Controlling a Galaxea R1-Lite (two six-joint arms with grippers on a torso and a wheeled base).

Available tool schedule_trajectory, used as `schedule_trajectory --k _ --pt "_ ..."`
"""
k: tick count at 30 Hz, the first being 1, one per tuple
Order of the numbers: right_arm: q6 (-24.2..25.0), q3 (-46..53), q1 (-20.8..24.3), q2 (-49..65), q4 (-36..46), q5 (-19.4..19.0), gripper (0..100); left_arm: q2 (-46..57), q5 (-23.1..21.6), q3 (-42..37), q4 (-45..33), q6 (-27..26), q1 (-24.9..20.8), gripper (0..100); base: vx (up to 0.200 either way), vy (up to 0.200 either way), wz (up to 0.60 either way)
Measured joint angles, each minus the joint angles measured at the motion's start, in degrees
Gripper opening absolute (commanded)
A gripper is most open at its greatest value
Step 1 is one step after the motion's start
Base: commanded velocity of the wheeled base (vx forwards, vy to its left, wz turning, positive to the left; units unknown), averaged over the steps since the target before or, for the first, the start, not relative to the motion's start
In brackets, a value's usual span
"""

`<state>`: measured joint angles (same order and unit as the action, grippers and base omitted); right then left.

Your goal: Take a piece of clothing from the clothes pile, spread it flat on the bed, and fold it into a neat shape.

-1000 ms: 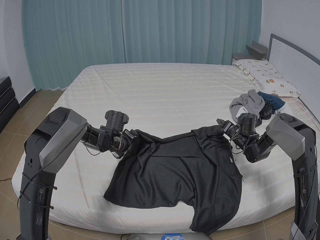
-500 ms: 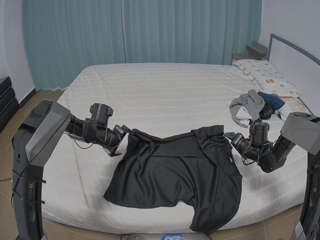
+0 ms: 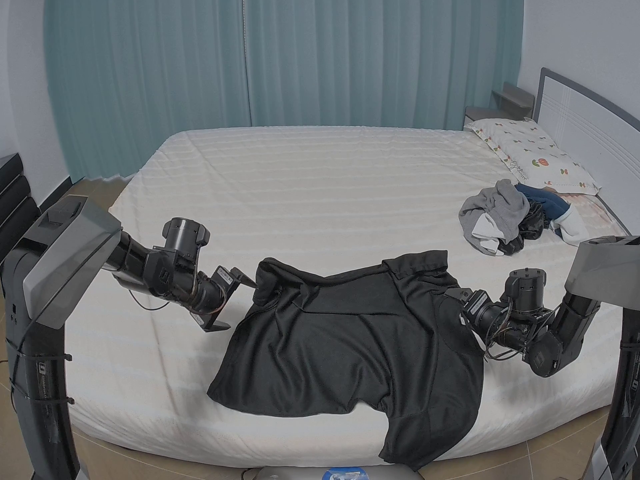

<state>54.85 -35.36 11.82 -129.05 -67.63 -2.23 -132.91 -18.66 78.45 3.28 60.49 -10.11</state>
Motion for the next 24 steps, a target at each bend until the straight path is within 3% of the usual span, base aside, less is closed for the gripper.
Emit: schedule_trajectory --k 10,15,19,24 --pt "-0.2 3.1 0.1 0.5 -0.7 -1.8 100 6.1 3.0 -22.1 19.0 1.5 -0.8 100 0.000 0.000 0.00" --pt "-2.7 5.1 -0.3 0.4 -0.7 -2.4 100 8.5 4.1 -31.3 29.0 2.2 -1.2 100 -0.200 0.000 0.00" --pt "-6.1 7.0 -0.2 -0.2 -0.8 -2.8 100 9.7 4.6 -35.7 31.3 2.2 -1.5 100 -0.200 0.000 0.00" --pt "-6.9 8.6 -0.8 -0.9 -0.7 -2.9 100 10.4 5.1 -37.7 32.3 2.2 -1.6 100 -0.200 0.000 0.00"
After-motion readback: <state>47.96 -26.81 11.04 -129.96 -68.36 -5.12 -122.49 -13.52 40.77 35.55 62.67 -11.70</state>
